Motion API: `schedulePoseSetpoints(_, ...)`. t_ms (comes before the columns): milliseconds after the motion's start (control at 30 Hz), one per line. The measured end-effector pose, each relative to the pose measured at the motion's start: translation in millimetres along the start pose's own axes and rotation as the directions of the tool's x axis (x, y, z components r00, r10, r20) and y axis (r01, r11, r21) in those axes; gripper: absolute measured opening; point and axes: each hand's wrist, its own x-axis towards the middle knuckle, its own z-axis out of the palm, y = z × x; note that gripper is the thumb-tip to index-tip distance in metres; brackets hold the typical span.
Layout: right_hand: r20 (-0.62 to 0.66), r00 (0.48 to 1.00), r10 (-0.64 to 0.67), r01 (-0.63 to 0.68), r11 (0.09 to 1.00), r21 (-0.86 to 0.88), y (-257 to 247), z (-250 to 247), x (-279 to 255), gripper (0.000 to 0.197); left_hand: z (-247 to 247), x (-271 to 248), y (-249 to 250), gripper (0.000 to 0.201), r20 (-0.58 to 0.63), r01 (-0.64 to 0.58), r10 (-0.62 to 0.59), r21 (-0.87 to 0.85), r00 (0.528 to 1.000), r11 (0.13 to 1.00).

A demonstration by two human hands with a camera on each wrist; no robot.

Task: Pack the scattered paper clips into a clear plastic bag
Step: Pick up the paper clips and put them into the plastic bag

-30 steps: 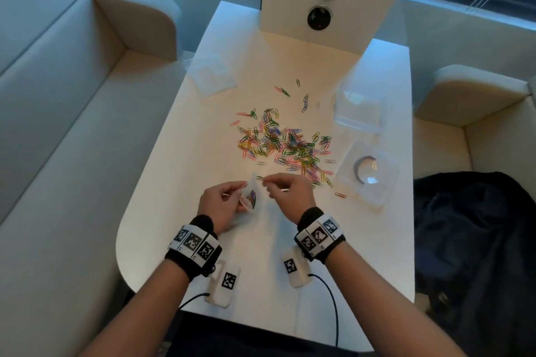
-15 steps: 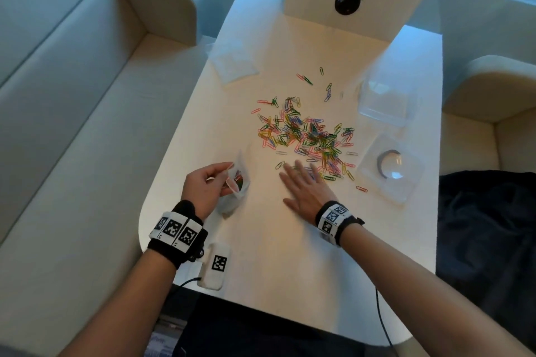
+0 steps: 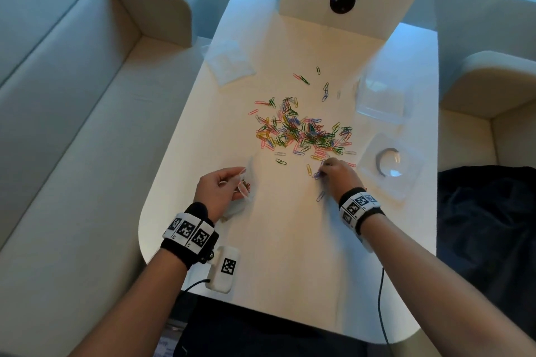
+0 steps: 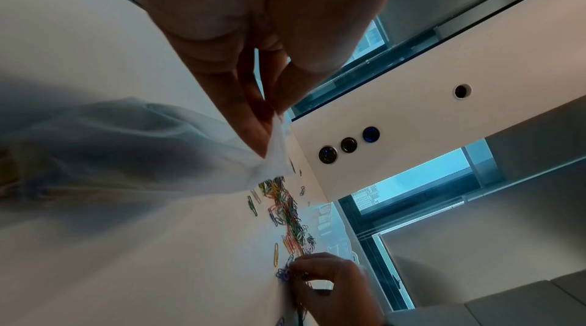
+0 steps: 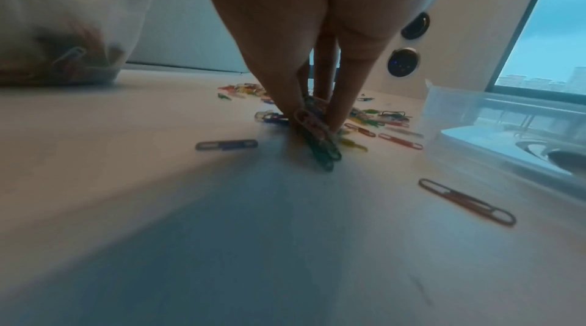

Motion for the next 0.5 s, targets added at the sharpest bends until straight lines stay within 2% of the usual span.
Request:
schedulePoseSetpoints(67, -0.019, 0.998, 0.057, -0.054, 0.991, 0.120, 3, -7, 4, 0.018, 4, 1, 0, 0.022, 0.002, 0.009, -0.009, 0.018, 1.000, 1.000)
schedulePoseSetpoints(133, -0.058, 0.979, 0.194, -0.170, 0.942, 0.291, 3, -16, 5, 0.019, 8, 3, 0, 0.022, 0.004, 0.016, -0.016, 0.036, 1.000, 0.999)
schedulePoseSetpoints(233, -0.047, 0.883, 0.467, -0.376, 0.765, 0.523, -1, -35, 5, 0.012, 16, 3, 0, 0.022, 0.020, 0.011, -0.012, 0.049, 1.000, 0.999)
schedulePoseSetpoints(300, 0.011, 0.837, 0.546, -0.412, 0.619, 0.669, -6, -46, 5, 0.014, 22, 2, 0, 0.021, 0.031, 0.006, -0.007, 0.048, 0.999, 0.999)
schedulePoseSetpoints(400, 0.097, 0.852, 0.515, -0.341, 0.404, 0.849, -25, -67, 2, 0.015, 33, 1, 2, 0.021, 0.047, -0.003, 0.000, 0.059, 0.999, 0.998)
schedulePoseSetpoints(500, 0.227, 0.910, 0.347, -0.259, 0.050, 0.965, -60, -88, -6, 0.022, 45, 1, 5, 0.022, 0.062, -0.008, 0.003, 0.072, 0.998, 0.997)
